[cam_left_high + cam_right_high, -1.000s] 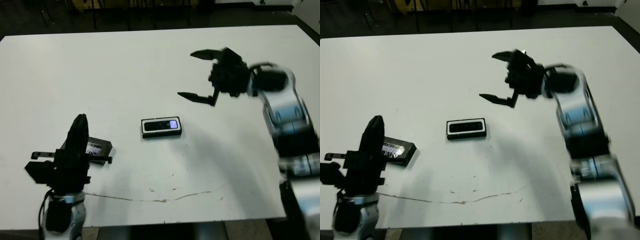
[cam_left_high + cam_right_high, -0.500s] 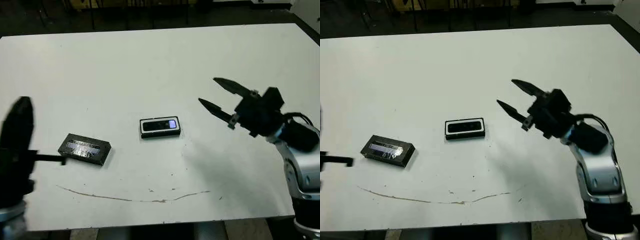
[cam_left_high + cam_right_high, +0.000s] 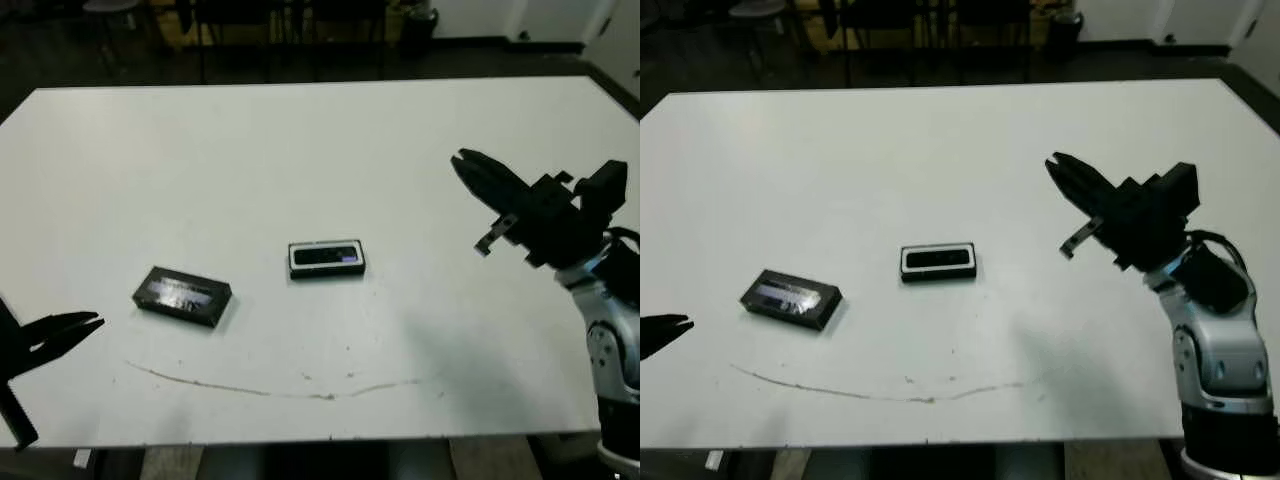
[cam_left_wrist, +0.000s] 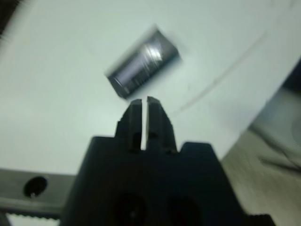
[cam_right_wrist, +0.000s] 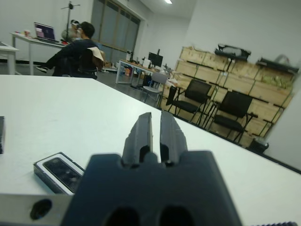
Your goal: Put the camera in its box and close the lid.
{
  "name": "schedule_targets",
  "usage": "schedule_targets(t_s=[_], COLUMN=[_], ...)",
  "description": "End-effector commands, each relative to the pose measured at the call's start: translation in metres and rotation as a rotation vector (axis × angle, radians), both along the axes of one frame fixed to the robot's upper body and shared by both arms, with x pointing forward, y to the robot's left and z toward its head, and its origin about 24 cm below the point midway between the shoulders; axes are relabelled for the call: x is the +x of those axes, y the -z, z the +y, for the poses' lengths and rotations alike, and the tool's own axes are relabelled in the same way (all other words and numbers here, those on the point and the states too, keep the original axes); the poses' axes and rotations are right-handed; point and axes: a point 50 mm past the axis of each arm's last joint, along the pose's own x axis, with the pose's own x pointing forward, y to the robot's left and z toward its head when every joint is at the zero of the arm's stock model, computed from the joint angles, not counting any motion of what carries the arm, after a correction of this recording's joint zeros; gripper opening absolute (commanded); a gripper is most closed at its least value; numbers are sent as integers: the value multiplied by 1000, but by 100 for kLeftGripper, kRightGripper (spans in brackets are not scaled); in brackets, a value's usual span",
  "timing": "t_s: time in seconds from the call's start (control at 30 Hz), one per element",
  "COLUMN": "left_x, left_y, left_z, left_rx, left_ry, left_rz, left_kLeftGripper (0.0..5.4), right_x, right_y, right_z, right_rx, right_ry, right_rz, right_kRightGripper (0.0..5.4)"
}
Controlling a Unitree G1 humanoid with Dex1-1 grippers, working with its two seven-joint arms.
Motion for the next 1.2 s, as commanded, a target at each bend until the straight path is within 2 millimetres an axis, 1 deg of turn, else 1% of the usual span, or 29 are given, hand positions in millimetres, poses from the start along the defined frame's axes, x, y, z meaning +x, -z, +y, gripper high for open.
schedule_targets(t_s=[0.03, 0.1, 0.17, 0.3, 0.37, 0.53, 0.7, 1.03, 1.2], left_x=[8, 12, 17, 26, 29, 36, 44, 63, 69], left_y=[14, 23, 27, 31, 38, 58, 67, 78, 81], left_z=[7, 10, 9, 3, 3, 4, -2, -14, -16], left_rx=[12, 0, 43, 148, 141, 54, 28, -48, -44], left_ry=[84, 116, 145, 173, 145, 56, -39, -186, -250], left_rz=[169, 246, 295, 323, 319, 238, 138, 40, 22], left_kLeftGripper=[0, 0, 0, 0, 0, 0, 0, 0, 0], right_x=[3, 3, 3, 2, 2, 1, 1, 1, 1], right_y=[-1, -2, -2, -2, -2, -3, -3, -4, -3], right_z=[-5, -6, -7, -7, -6, -6, -6, -5, -6], right_rx=[-23, -31, -30, -39, -37, -46, -40, -60, -41], right_ry=[33, 47, 55, 74, 73, 66, 56, 64, 49], right_rz=[-6, -10, -7, -7, -9, -14, -8, -7, 1], right_kRightGripper=[2, 2, 2, 2, 2, 2, 2, 2, 2])
